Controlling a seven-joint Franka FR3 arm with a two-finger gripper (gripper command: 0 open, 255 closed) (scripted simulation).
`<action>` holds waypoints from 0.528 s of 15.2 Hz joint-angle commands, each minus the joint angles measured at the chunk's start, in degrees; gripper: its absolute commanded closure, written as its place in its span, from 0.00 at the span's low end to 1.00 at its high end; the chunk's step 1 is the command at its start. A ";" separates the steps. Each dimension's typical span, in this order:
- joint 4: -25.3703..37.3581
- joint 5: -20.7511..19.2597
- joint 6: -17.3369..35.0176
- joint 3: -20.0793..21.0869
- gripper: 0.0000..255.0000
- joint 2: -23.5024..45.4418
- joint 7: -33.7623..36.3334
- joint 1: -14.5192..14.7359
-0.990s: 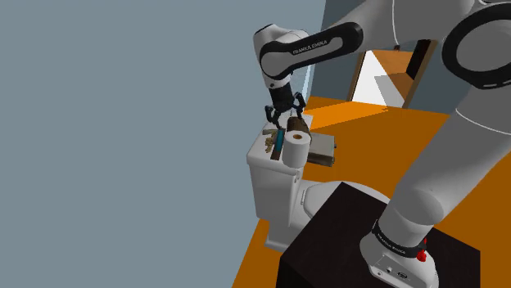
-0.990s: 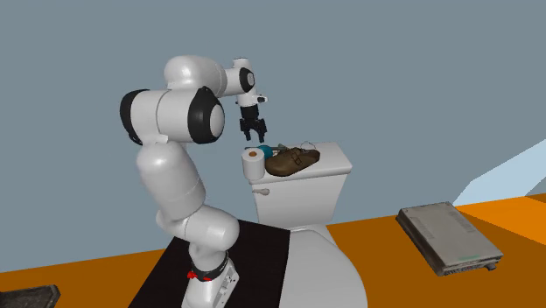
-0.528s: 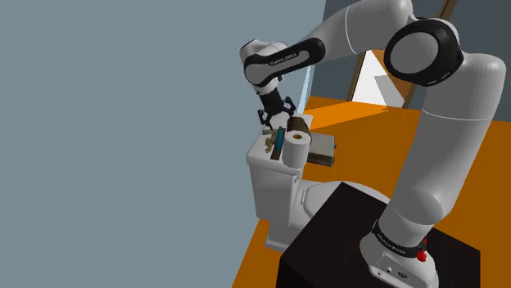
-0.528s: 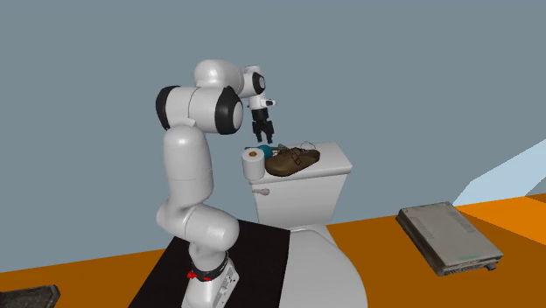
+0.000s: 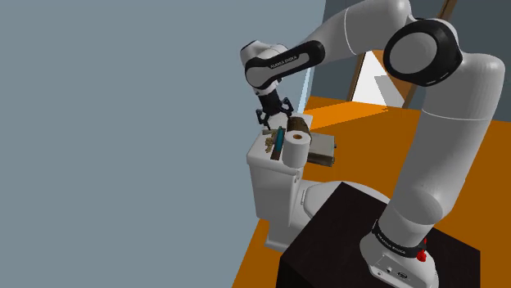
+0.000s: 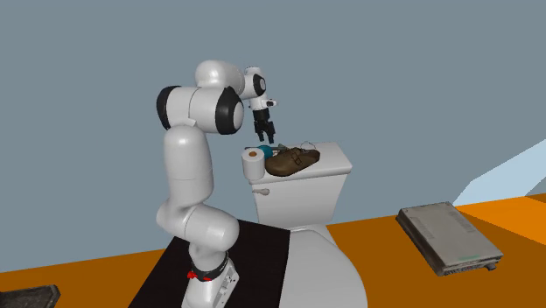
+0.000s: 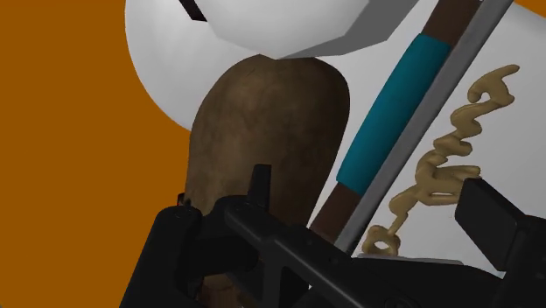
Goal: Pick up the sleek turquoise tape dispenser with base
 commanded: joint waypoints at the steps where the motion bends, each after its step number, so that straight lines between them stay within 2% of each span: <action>1: 0.72 0.32 0.23 -0.40 0.00 5.67 0.12 -0.34; 2: -0.36 0.10 1.62 -0.59 1.00 5.94 0.14 -0.57; 3: 0.91 0.03 1.20 -0.60 1.00 6.73 0.06 -0.52; 6: -3.33 -0.02 2.58 -1.20 1.00 3.44 -1.30 -1.54; 8: -2.66 0.19 1.70 -0.94 1.00 3.31 -0.93 -1.19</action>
